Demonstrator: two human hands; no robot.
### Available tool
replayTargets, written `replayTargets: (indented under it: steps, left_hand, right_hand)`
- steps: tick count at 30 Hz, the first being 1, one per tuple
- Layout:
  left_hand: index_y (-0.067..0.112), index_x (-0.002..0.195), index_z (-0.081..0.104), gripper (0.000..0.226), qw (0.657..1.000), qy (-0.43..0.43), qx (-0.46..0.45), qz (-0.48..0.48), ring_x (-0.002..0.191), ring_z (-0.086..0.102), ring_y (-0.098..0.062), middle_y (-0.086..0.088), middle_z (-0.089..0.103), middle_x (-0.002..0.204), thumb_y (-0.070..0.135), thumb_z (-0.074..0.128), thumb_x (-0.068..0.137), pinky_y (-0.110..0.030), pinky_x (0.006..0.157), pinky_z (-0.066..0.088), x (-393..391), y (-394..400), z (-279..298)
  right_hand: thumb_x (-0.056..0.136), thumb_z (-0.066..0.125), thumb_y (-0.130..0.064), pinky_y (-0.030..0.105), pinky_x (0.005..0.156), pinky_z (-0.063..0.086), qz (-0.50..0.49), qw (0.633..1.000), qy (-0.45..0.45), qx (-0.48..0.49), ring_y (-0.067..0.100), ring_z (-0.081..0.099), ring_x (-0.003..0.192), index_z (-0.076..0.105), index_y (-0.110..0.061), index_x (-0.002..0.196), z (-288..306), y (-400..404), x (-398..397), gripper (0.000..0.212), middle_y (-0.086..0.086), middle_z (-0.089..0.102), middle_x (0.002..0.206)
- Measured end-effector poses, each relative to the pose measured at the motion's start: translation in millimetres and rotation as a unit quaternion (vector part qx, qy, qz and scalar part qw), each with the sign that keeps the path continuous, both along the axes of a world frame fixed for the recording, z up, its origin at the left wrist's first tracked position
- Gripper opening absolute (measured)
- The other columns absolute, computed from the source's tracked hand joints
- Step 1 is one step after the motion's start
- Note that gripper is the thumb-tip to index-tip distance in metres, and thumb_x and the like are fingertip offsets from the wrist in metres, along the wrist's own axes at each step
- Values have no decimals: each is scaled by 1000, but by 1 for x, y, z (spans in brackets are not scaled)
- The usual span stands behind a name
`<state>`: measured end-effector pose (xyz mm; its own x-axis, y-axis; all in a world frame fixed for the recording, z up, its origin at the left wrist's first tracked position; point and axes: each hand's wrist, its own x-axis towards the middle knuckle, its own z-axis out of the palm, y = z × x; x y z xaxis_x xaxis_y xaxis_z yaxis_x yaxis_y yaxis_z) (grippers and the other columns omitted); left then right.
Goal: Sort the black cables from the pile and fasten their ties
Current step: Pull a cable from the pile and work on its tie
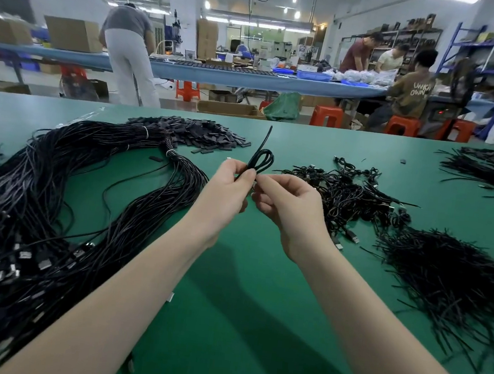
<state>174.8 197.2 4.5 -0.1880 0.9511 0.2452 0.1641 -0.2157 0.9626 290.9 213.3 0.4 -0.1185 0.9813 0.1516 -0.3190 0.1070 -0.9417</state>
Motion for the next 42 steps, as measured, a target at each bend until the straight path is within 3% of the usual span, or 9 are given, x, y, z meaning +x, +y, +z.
replayTargets:
  steps: [4,11,17,21,26,34,36,38,42]
  left_hand:
    - [19,99,49,8,1000,14,0,-24,43,31,-2,20,40,45,24,43,101,-21,52,31,1,-2,1]
    - [21,99,49,7,1000,20,9,-15,44,33,-2,20,43,45,22,42,101,-26,58,32,5,-3,-3]
    - [19,91,52,18,999,32,-8,13,53,40,-6,11,46,63,31,41,101,-29,62,35,10,-2,-6]
    - [15,74,48,37,995,54,-82,-13,48,42,-11,8,55,54,38,37,101,-26,56,39,7,-4,1]
    - [19,80,67,51,977,-25,-193,-86,45,50,-9,4,63,59,54,34,98,-21,55,48,-7,-12,18]
    - [25,92,74,57,986,125,-107,-35,81,57,-1,16,64,91,60,28,96,-26,75,47,-25,-18,36]
    - [32,99,70,50,984,166,-56,-17,87,56,1,17,60,97,58,29,97,-22,78,43,-26,-19,37]
    - [33,92,71,45,985,171,0,-32,111,53,-1,13,60,118,49,30,99,-32,100,40,-26,-18,38]
    - [30,92,74,42,979,178,44,-93,127,40,11,23,53,136,34,34,103,-22,112,27,-26,-18,37]
  right_hand:
    - [83,72,-7,19,57,50,41,999,-8,-23,12,61,57,71,-8,79,2,3,8,3,2,68,67]
    - [83,72,-20,22,56,49,-23,970,-227,89,4,60,55,75,-19,78,7,4,16,6,-5,71,66]
    - [83,69,-20,11,58,42,-138,887,-359,257,-2,57,59,73,-17,76,9,-1,15,9,-13,66,65]
    - [85,64,-17,35,70,45,-146,811,-453,340,21,57,73,71,-10,79,10,-3,17,12,4,67,75]
    - [83,65,-4,39,62,47,-207,730,-473,448,35,56,70,64,2,75,13,-6,19,10,16,62,71]
    - [79,68,-1,37,61,46,-191,754,-434,455,32,55,69,66,1,79,19,-8,18,3,11,63,72]
    - [77,69,-1,32,60,36,-186,768,-427,439,27,51,67,65,-2,78,20,-7,18,3,4,59,71]
    - [75,70,-2,24,57,25,-192,783,-416,421,19,44,63,63,-7,73,21,-6,19,9,-5,49,67]
    - [77,70,-6,8,56,32,-179,805,-408,393,3,41,59,55,-19,71,22,-2,21,21,-20,41,66]
